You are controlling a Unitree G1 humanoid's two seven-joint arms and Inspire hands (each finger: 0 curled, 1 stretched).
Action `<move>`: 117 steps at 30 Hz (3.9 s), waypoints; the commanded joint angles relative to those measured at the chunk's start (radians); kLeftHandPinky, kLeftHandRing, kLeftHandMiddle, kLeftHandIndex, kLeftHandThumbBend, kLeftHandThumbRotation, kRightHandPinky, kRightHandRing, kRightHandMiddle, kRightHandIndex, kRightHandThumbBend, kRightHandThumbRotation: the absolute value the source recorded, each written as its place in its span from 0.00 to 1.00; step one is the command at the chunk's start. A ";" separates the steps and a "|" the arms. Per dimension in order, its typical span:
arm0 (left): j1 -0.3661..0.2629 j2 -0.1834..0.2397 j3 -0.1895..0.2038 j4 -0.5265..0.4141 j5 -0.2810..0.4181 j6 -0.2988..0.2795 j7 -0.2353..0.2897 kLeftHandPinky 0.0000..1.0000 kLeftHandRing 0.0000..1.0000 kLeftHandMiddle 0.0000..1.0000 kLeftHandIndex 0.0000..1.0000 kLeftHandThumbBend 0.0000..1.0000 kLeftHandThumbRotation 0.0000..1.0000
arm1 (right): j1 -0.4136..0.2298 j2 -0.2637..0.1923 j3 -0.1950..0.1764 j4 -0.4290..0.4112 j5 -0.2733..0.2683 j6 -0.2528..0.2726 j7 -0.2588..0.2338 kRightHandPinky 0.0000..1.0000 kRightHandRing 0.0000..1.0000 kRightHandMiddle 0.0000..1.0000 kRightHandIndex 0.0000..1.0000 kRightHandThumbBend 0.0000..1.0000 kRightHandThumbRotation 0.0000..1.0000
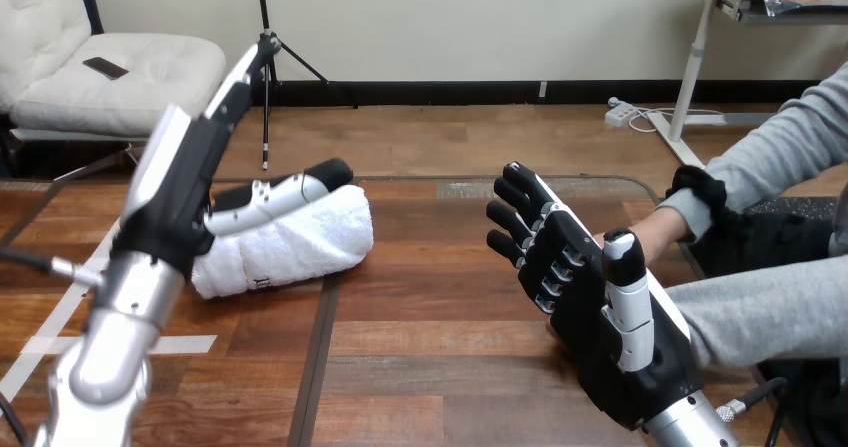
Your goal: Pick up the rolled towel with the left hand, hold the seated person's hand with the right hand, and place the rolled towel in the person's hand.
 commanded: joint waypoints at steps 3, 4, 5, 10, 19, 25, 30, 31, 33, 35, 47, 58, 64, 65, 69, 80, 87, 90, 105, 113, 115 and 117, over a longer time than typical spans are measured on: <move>-0.137 0.048 -0.025 0.085 0.068 0.021 0.035 0.87 0.95 0.97 0.95 0.97 0.66 | -0.031 0.000 -0.002 -0.047 0.000 -0.020 -0.001 1.00 1.00 1.00 0.98 0.89 1.00; -0.151 0.051 -0.031 0.102 0.082 0.025 0.041 0.87 0.95 0.97 0.95 0.97 0.66 | -0.031 0.002 -0.002 -0.046 -0.002 -0.022 -0.002 1.00 1.00 1.00 0.97 0.88 1.00; -0.160 0.052 -0.035 0.114 0.091 0.027 0.045 0.86 0.95 0.97 0.95 0.97 0.67 | -0.032 0.002 -0.001 -0.046 -0.003 -0.023 -0.002 1.00 1.00 1.00 0.97 0.89 1.00; -0.212 0.065 -0.061 0.188 0.139 0.029 0.068 0.81 0.93 0.96 0.94 0.97 0.68 | -0.031 0.004 0.002 -0.050 -0.012 -0.023 -0.008 1.00 1.00 0.99 0.96 0.90 1.00; -0.306 0.079 -0.103 0.323 0.191 0.028 0.096 0.77 0.90 0.94 0.93 0.97 0.65 | -0.028 0.000 0.000 -0.058 -0.010 -0.020 0.000 1.00 1.00 0.98 0.96 0.90 1.00; -0.365 0.091 -0.138 0.403 0.233 0.038 0.113 0.77 0.91 0.95 0.94 0.97 0.65 | -0.023 -0.002 -0.002 -0.068 -0.013 -0.013 -0.003 1.00 1.00 0.99 0.96 0.91 1.00; -0.409 0.099 -0.170 0.467 0.274 0.042 0.138 0.77 0.91 0.95 0.93 0.97 0.65 | -0.020 -0.003 -0.002 -0.070 -0.014 -0.015 -0.003 1.00 1.00 0.99 0.96 0.91 1.00; -0.423 0.102 -0.180 0.487 0.286 0.041 0.145 0.77 0.91 0.95 0.93 0.97 0.66 | -0.018 -0.003 -0.002 -0.071 -0.014 -0.017 -0.002 1.00 1.00 0.99 0.96 0.91 1.00; -0.440 0.105 -0.191 0.513 0.298 0.038 0.155 0.77 0.91 0.95 0.93 0.96 0.66 | -0.018 -0.003 -0.003 -0.070 -0.013 -0.017 -0.001 1.00 1.00 0.99 0.96 0.91 1.00; -0.462 0.105 -0.204 0.543 0.313 0.044 0.162 0.76 0.90 0.94 0.93 0.97 0.66 | -0.016 -0.003 -0.003 -0.072 -0.014 -0.017 -0.002 1.00 1.00 0.99 0.96 0.91 1.00; -0.584 0.099 -0.280 0.730 0.382 0.048 0.218 0.75 0.89 0.93 0.92 0.96 0.66 | -0.009 0.000 -0.004 -0.073 -0.009 -0.018 -0.001 1.00 1.00 0.98 0.96 0.92 1.00; -0.684 0.077 -0.334 0.873 0.411 0.080 0.234 0.76 0.90 0.93 0.92 0.98 0.67 | -0.008 0.002 -0.004 -0.073 -0.011 -0.026 -0.001 1.00 0.99 0.98 0.96 0.93 1.00; -0.728 0.062 -0.360 0.928 0.422 0.108 0.238 0.79 0.91 0.93 0.92 0.98 0.67 | -0.007 0.000 -0.004 -0.075 -0.010 -0.030 0.002 1.00 0.98 0.97 0.96 0.93 1.00; -0.734 0.060 -0.364 0.935 0.425 0.111 0.240 0.79 0.91 0.93 0.91 0.98 0.67 | -0.008 0.000 -0.005 -0.075 -0.010 -0.031 0.003 1.00 0.98 0.97 0.96 0.93 1.00; -0.755 0.050 -0.371 0.964 0.427 0.129 0.235 0.82 0.91 0.93 0.92 0.99 0.67 | -0.005 -0.002 -0.005 -0.080 -0.008 -0.028 0.004 1.00 0.98 0.97 0.96 0.93 1.00; -0.800 0.024 -0.400 1.027 0.429 0.200 0.212 0.84 0.92 0.94 0.93 0.99 0.67 | 0.003 -0.008 -0.010 -0.090 -0.003 -0.027 0.008 1.00 0.98 0.97 0.96 0.92 1.00; -0.817 0.016 -0.433 1.052 0.443 0.229 0.209 0.86 0.93 0.94 0.94 0.98 0.68 | 0.009 -0.010 -0.012 -0.100 -0.003 -0.022 0.006 1.00 0.98 0.97 0.96 0.93 1.00; -0.821 0.012 -0.442 1.061 0.444 0.237 0.212 0.87 0.92 0.94 0.93 0.97 0.67 | 0.011 -0.011 -0.012 -0.103 -0.002 -0.021 0.007 0.99 0.97 0.97 0.95 0.94 1.00; -0.831 -0.008 -0.448 1.093 0.423 0.278 0.195 0.86 0.92 0.93 0.92 0.97 0.62 | 0.026 -0.010 -0.014 -0.115 -0.002 -0.030 0.014 0.98 0.96 0.95 0.94 0.93 1.00; -0.826 -0.016 -0.464 1.101 0.435 0.282 0.196 0.86 0.92 0.93 0.92 0.97 0.62 | 0.031 -0.008 -0.012 -0.114 -0.003 -0.050 0.019 0.97 0.96 0.96 0.94 0.91 1.00; -0.826 -0.019 -0.468 1.103 0.436 0.284 0.193 0.87 0.92 0.93 0.92 0.98 0.63 | 0.032 -0.009 -0.012 -0.113 -0.003 -0.053 0.020 0.96 0.96 0.96 0.94 0.90 1.00; -0.826 -0.021 -0.471 1.105 0.435 0.287 0.190 0.88 0.93 0.94 0.92 0.98 0.64 | 0.033 -0.009 -0.011 -0.113 -0.004 -0.055 0.021 0.96 0.96 0.96 0.94 0.90 1.00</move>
